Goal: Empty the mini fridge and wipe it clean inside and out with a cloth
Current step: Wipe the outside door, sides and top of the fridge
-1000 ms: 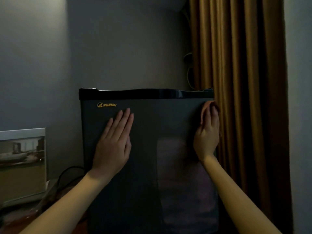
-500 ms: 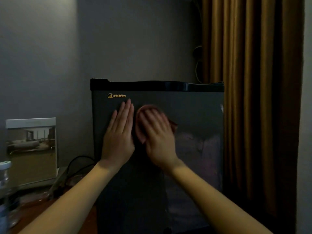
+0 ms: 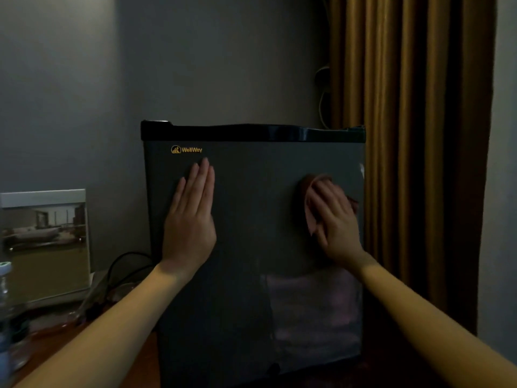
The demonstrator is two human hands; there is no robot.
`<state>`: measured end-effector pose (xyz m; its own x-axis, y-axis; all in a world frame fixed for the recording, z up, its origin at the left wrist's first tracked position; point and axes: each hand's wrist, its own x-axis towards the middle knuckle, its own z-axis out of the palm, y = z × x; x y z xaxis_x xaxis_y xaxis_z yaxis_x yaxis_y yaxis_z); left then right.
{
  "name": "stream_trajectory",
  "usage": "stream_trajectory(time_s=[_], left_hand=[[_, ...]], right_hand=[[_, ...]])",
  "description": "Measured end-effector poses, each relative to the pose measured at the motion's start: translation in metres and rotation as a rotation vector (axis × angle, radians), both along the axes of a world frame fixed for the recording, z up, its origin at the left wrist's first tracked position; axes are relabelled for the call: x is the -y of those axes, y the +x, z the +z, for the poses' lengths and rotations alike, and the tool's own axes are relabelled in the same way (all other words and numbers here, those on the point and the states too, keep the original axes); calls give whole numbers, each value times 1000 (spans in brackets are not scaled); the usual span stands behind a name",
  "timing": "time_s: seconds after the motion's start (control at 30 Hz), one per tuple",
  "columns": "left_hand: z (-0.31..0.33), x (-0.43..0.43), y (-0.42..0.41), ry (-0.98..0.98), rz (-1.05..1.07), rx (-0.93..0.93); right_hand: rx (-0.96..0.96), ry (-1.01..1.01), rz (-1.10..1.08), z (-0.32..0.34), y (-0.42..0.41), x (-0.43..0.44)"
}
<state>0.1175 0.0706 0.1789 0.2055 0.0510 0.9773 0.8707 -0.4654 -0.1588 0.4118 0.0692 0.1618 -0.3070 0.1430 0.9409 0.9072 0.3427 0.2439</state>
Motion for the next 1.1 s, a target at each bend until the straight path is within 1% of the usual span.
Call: stream_trajectory(time_s=[0.07,0.1,0.13,0.17,0.2,0.23,0.27,0.4,0.5,0.53,0.6,0.67,0.7,0.77,0.87,0.9,0.93,1.0,1.1], left_hand=[[0,1,1,-7,1,-2],[0,1,1,-12,2,-4],[-1,1,1,-16,2,-5],[-1,1,1,-18,1,-5],[-1,1,1,-16,0,-6],[-1,1,1,-14,-2,-7],[-1,1,0,-14,-5,-8],[-1,-1,-2,-25,-16,-32],[-2,1,-2,-31,-3,-39],[-2,1,-2,-26,2,-32],[-3,2,-2,-21,5,-24],[-4,2,-1,-18,4,-21],[-4,2,-1,-17,5,-17],[-5,2,0,-12,8,-12],[-4,2,1,-11,14,-18],[-4,2,1,-11,15,-18],[-4,2,0,-10,14,-18],[-5,1,0,-11,10,-18],[-4,1,-1,-12,-2,-27]], right_hand=[[-326,55,-34,4,-31,-1],[-455,72,-43,7,-50,-1],[-554,81,-41,12,-68,-1],[-612,86,-29,18,-85,1],[-622,86,-16,23,-98,1],[-581,84,-9,25,-110,2],[-492,81,1,23,-121,2],[26,61,109,-8,-140,-3],[362,39,80,-36,-112,-5],[435,22,67,-41,-98,-5],[494,7,49,-47,-66,-6],[422,10,40,-46,-37,-4],[332,16,37,-42,-26,-3],[50,33,18,-26,-19,-1],[-408,80,-56,8,-49,-1],[-507,88,-66,19,-65,-2],[-565,92,-63,29,-82,-2],[-560,106,-42,41,-113,-3],[-359,124,7,30,-148,-4]])
